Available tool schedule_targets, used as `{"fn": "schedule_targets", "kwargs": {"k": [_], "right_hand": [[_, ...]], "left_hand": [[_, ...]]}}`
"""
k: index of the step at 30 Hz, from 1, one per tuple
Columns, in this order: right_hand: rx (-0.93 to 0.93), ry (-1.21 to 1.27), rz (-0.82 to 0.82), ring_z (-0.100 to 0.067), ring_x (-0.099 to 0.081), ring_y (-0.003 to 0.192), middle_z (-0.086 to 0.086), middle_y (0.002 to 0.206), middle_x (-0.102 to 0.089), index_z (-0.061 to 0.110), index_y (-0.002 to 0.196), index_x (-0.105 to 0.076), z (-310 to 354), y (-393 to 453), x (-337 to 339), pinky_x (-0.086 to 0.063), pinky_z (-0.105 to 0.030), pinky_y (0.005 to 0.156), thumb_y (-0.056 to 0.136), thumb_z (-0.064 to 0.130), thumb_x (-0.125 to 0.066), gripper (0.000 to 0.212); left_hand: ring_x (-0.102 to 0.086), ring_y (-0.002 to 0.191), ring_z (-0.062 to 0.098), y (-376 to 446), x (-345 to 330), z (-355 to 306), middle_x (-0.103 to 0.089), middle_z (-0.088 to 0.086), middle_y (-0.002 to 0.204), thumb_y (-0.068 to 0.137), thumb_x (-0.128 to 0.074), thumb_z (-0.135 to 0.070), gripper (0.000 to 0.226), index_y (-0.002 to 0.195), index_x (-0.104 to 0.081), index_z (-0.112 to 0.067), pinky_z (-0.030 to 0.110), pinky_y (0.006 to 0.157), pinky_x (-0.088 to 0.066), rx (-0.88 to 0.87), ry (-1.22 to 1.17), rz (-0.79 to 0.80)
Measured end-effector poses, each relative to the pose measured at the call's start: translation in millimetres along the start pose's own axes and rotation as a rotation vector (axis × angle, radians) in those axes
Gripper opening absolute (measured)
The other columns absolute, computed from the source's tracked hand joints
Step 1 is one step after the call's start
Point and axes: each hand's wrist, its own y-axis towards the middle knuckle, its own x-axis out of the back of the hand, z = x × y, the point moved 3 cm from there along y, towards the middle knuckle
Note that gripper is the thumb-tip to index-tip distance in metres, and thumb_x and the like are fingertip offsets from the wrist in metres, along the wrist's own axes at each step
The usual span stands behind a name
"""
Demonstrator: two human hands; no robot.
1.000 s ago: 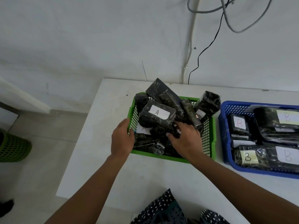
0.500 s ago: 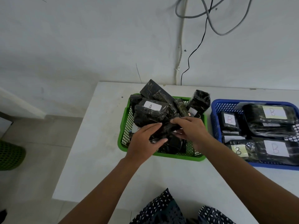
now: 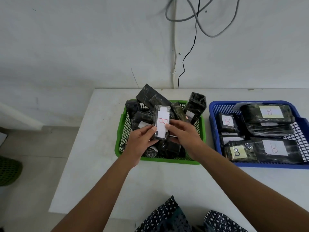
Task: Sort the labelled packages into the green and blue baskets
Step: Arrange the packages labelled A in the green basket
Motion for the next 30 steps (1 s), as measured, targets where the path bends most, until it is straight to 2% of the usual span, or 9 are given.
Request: {"fn": "schedule_targets", "kwargs": {"k": [6, 9, 13, 15, 18, 21, 24, 28, 30], "right_hand": [[0.038, 0.039, 0.027, -0.020, -0.073, 0.098, -0.006, 0.106, -0.075, 0.020, 0.118, -0.068, 2, 3, 10, -0.060, -0.030, 0.077, 0.093, 0.011, -0.069, 0.027], [0.107, -0.054, 0.017, -0.018, -0.072, 0.088, -0.011, 0.108, -0.072, 0.023, 0.121, -0.068, 13, 5, 32, -0.060, -0.030, 0.072, 0.093, 0.011, -0.067, 0.030], [0.232, -0.269, -0.057, -0.017, -0.071, 0.087, -0.013, 0.105, -0.071, 0.027, 0.114, -0.071, 25, -3, 85, -0.061, -0.031, 0.078, 0.090, 0.012, -0.072, 0.027], [0.268, -0.313, -0.154, -0.018, -0.072, 0.090, -0.009, 0.104, -0.073, 0.027, 0.106, -0.073, 29, -12, 119, -0.061, -0.031, 0.080, 0.089, 0.013, -0.074, 0.022], [0.270, -0.355, -0.268, -0.015, -0.074, 0.085, -0.003, 0.098, -0.076, 0.027, 0.100, -0.074, 30, -30, 176, -0.060, -0.026, 0.066, 0.089, 0.015, -0.074, 0.016], [0.249, -0.432, -0.344, -0.012, -0.073, 0.082, 0.003, 0.092, -0.076, 0.033, 0.100, -0.075, 26, -52, 232, -0.061, -0.028, 0.064, 0.089, 0.021, -0.075, 0.016], [0.215, -0.513, -0.352, -0.009, -0.072, 0.087, 0.007, 0.095, -0.075, 0.034, 0.103, -0.074, 17, -69, 278, -0.062, -0.028, 0.068, 0.090, 0.024, -0.074, 0.017], [0.193, -0.643, -0.257, -0.009, -0.069, 0.097, 0.012, 0.106, -0.071, 0.031, 0.112, -0.073, 4, -80, 316, -0.061, -0.026, 0.070, 0.091, 0.028, -0.071, 0.022], [0.180, -0.687, -0.180, -0.008, -0.068, 0.098, 0.013, 0.109, -0.069, 0.030, 0.115, -0.072, -1, -77, 321, -0.059, -0.021, 0.065, 0.092, 0.028, -0.070, 0.023]], "left_hand": [[-0.072, 0.102, 0.018, 0, 0, 2, -0.076, 0.004, 0.107, 0.096, -0.063, -0.014, 0.024, 0.119, -0.070, -0.011, 0.029, 0.082, -0.059, 0.018, 0.096, 0.066], [-0.072, 0.100, 0.013, -1, -3, 6, -0.077, -0.001, 0.103, 0.092, -0.069, -0.026, 0.033, 0.122, -0.069, -0.012, 0.029, 0.089, -0.058, -0.027, 0.307, 0.071], [-0.064, 0.106, -0.003, -4, -33, 13, -0.071, -0.010, 0.119, 0.080, -0.071, -0.053, 0.057, 0.127, -0.068, -0.019, 0.019, 0.096, -0.052, -0.280, 0.803, 0.046], [-0.055, 0.122, 0.004, -6, -63, 21, -0.063, -0.006, 0.133, 0.082, -0.066, -0.055, 0.062, 0.133, -0.063, -0.018, 0.025, 0.107, -0.044, -0.458, 1.003, 0.078], [-0.039, 0.139, 0.014, -10, -116, 41, -0.049, -0.002, 0.149, 0.087, -0.063, -0.052, 0.065, 0.141, -0.055, -0.016, 0.030, 0.113, -0.032, -0.629, 1.215, 0.133], [-0.037, 0.143, 0.018, -15, -164, 60, -0.047, 0.003, 0.151, 0.089, -0.063, -0.050, 0.065, 0.142, -0.053, -0.013, 0.034, 0.113, -0.037, -0.702, 1.307, 0.192], [-0.032, 0.145, 0.018, -18, -196, 82, -0.039, 0.002, 0.156, 0.093, -0.061, -0.047, 0.068, 0.148, -0.044, -0.012, 0.033, 0.114, -0.034, -0.636, 1.303, 0.196], [-0.029, 0.147, 0.016, -19, -219, 104, -0.031, 0.000, 0.161, 0.099, -0.057, -0.036, 0.065, 0.154, -0.032, -0.012, 0.022, 0.116, -0.021, -0.452, 1.180, 0.043], [-0.037, 0.144, 0.021, -18, -224, 108, -0.038, 0.005, 0.157, 0.100, -0.055, -0.028, 0.058, 0.152, -0.035, -0.010, 0.032, 0.119, -0.028, -0.388, 1.090, -0.069]]}}
